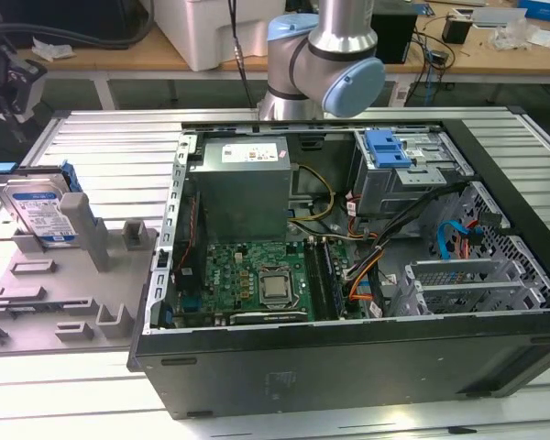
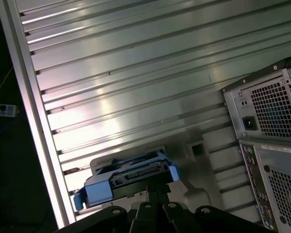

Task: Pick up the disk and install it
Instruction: 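Reach for the disk, then pick up the disk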

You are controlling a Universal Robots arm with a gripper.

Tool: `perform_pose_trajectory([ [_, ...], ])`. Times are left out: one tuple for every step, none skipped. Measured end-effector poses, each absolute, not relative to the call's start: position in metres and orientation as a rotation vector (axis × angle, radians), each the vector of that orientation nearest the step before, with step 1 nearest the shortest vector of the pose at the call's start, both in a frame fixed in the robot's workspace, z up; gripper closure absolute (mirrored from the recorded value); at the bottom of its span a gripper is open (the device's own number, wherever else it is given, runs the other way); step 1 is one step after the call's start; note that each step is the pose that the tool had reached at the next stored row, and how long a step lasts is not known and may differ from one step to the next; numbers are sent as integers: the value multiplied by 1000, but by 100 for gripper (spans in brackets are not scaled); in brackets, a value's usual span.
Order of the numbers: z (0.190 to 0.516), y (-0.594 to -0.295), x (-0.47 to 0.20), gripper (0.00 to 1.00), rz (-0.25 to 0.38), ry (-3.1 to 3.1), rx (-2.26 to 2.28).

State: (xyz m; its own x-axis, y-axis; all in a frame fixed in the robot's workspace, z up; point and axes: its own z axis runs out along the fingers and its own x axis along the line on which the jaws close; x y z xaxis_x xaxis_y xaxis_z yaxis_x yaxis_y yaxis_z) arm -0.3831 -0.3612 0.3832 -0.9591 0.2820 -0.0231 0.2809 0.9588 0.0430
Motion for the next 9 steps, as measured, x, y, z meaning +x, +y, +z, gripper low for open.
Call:
perform_pose_trajectory([
  [383, -361, -385, 89, 61, 3080, 443],
  [383, -361, -389, 89, 61, 3080, 442],
  [383, -360, -393, 89, 61, 3080, 442],
  [383, -360, -395, 89, 61, 3081, 441],
  [383, -360, -395, 89, 61, 3080, 441],
  [383, -360, -395, 89, 61, 3080, 441],
  [383, -360, -395, 89, 61, 3080, 441],
  [383, -360, -395, 89, 61, 3080, 441],
  [383, -360, -396, 89, 61, 3080, 441],
])
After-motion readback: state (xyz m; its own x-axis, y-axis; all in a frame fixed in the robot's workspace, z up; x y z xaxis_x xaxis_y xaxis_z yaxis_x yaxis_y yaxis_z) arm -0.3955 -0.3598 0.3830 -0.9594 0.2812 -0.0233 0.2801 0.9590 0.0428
